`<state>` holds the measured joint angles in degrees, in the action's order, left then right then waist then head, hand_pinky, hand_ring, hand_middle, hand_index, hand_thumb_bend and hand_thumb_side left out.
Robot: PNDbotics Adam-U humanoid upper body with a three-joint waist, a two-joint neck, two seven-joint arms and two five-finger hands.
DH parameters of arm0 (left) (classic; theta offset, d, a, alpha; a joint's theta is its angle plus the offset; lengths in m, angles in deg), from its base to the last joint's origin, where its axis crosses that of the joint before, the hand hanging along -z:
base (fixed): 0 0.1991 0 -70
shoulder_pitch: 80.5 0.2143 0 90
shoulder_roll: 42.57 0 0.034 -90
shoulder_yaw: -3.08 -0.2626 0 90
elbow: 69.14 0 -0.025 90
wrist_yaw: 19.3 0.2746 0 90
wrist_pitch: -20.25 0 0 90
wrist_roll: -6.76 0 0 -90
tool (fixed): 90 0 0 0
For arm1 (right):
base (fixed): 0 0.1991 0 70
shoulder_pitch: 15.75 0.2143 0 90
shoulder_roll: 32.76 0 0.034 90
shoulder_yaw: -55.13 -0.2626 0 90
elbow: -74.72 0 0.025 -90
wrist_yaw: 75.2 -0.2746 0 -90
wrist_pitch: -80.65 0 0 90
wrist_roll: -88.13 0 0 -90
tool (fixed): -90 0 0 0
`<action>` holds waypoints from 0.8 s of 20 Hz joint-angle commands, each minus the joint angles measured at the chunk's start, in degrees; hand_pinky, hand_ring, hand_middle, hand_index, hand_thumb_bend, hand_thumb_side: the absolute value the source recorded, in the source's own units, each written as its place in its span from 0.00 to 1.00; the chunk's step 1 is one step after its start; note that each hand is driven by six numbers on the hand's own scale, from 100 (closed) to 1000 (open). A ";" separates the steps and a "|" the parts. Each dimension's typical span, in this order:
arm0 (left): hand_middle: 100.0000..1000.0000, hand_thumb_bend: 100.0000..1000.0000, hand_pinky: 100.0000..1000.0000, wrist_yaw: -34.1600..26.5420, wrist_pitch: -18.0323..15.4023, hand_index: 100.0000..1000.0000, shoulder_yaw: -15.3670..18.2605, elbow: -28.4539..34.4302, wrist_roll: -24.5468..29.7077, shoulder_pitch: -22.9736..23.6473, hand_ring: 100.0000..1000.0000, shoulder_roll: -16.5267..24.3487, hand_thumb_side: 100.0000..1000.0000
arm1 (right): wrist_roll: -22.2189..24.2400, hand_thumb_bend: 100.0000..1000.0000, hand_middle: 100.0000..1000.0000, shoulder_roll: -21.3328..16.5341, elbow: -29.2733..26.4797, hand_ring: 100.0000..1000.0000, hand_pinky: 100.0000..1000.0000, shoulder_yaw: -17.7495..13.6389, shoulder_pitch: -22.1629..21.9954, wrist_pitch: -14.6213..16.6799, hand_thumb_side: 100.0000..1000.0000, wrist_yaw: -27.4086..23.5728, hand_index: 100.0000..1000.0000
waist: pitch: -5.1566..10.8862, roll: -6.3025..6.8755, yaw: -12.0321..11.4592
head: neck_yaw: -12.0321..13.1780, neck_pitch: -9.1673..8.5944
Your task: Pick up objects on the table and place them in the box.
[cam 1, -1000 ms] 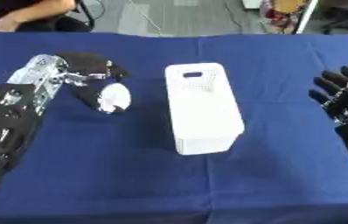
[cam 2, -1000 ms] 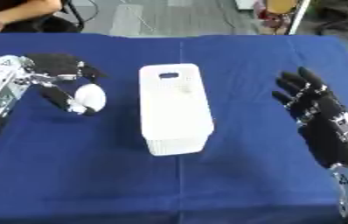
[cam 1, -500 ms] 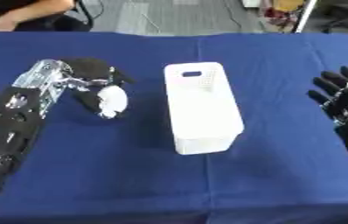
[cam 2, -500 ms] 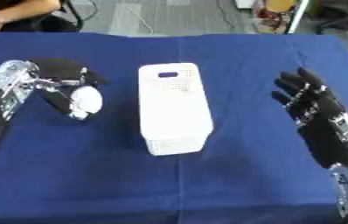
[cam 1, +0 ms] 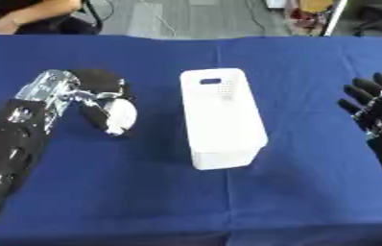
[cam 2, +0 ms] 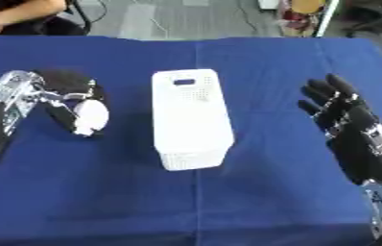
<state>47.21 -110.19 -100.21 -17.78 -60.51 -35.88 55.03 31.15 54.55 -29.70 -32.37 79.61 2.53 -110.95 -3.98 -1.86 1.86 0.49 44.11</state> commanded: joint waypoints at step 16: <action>0.25 0.00 0.00 -4.85 2.54 0.37 0.28 5.61 11.29 2.03 0.00 4.36 0.05 | 0.04 0.03 0.92 -0.78 -0.49 1.00 1.00 -0.48 0.36 0.09 0.57 -0.27 1.00 | 0.95 0.06 -0.34 | -0.13 0.01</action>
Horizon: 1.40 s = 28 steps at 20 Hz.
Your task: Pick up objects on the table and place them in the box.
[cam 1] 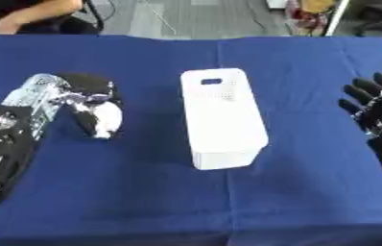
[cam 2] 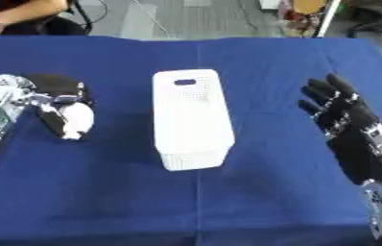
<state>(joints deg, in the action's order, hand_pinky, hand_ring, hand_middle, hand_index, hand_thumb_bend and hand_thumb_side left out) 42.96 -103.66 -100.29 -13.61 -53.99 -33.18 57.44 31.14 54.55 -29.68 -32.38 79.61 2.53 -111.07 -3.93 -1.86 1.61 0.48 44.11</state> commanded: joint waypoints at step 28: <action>0.25 0.00 0.00 -42.90 8.18 0.34 4.49 31.06 13.78 -3.87 0.00 3.87 0.27 | 0.10 0.04 0.92 -0.90 -0.33 1.00 1.00 -0.49 0.07 0.07 0.57 -0.16 1.00 | 1.56 0.28 -0.39 | -0.97 0.01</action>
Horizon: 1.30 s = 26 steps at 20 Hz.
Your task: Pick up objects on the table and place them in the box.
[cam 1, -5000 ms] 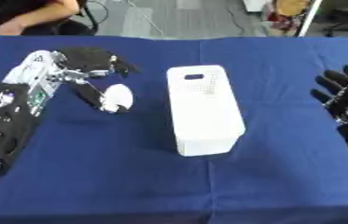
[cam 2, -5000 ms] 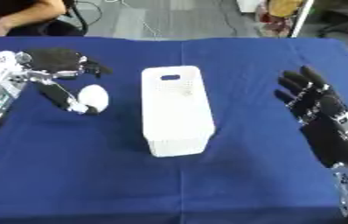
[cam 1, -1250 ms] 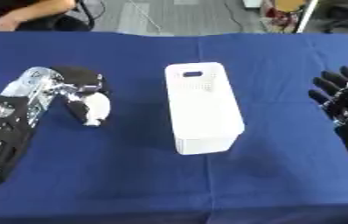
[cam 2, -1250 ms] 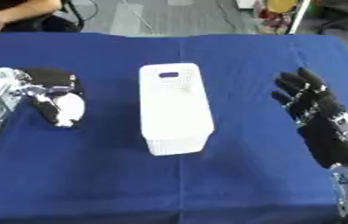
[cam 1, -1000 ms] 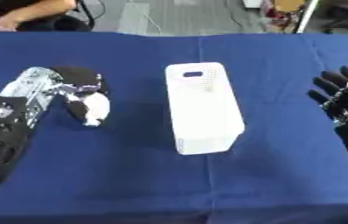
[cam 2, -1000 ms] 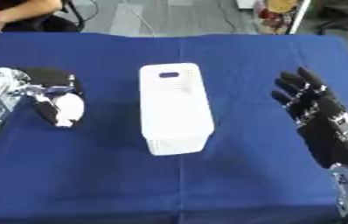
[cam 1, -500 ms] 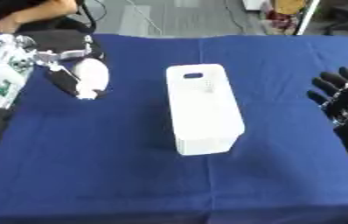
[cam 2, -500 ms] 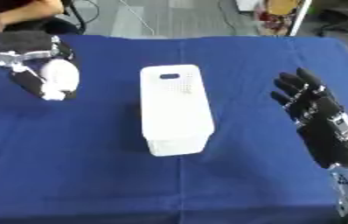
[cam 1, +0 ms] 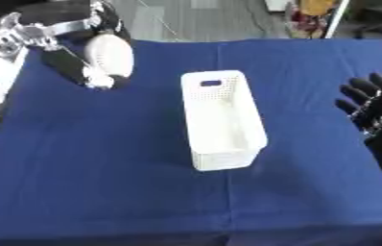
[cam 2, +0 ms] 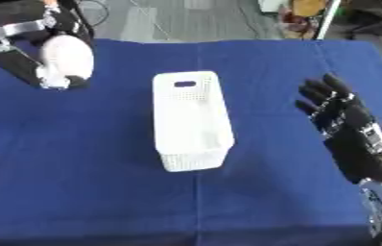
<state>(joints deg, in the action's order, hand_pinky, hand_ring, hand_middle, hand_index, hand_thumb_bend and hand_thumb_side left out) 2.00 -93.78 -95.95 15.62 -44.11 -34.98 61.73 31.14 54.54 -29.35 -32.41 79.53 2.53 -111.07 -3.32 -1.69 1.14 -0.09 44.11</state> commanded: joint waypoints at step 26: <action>0.25 0.00 0.00 10.70 -8.92 0.35 -6.72 -13.87 6.41 -12.90 0.00 -19.35 0.23 | 1.09 0.05 0.92 -0.29 -0.63 1.00 1.00 0.26 0.50 -0.32 0.57 -0.80 1.00 | 0.90 -0.86 1.76 | 1.73 0.01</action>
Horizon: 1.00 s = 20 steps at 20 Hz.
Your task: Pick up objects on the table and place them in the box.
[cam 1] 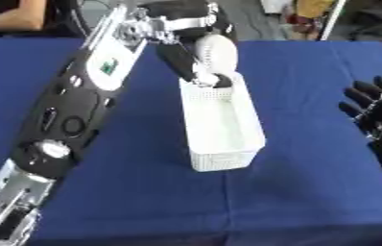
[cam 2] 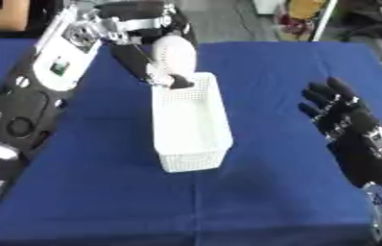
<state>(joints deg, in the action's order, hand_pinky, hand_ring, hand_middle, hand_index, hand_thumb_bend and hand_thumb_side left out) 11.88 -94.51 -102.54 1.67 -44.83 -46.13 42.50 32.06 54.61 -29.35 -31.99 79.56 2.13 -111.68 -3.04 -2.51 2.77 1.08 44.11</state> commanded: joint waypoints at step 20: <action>0.33 0.00 0.00 12.69 -14.23 0.45 -2.42 -7.68 2.80 1.67 0.06 -3.40 0.22 | 0.62 0.06 0.91 0.10 -0.51 1.00 1.00 0.00 0.53 0.06 0.56 -0.24 1.00 | 0.06 -0.66 0.67 | 1.08 0.01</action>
<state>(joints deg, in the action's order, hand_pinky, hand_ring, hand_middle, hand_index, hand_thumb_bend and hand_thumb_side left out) 23.66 -99.77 -104.89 -6.22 -50.10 -43.51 39.18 32.52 55.12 -29.34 -31.73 79.57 2.15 -111.69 -3.49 -3.16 3.35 1.58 44.11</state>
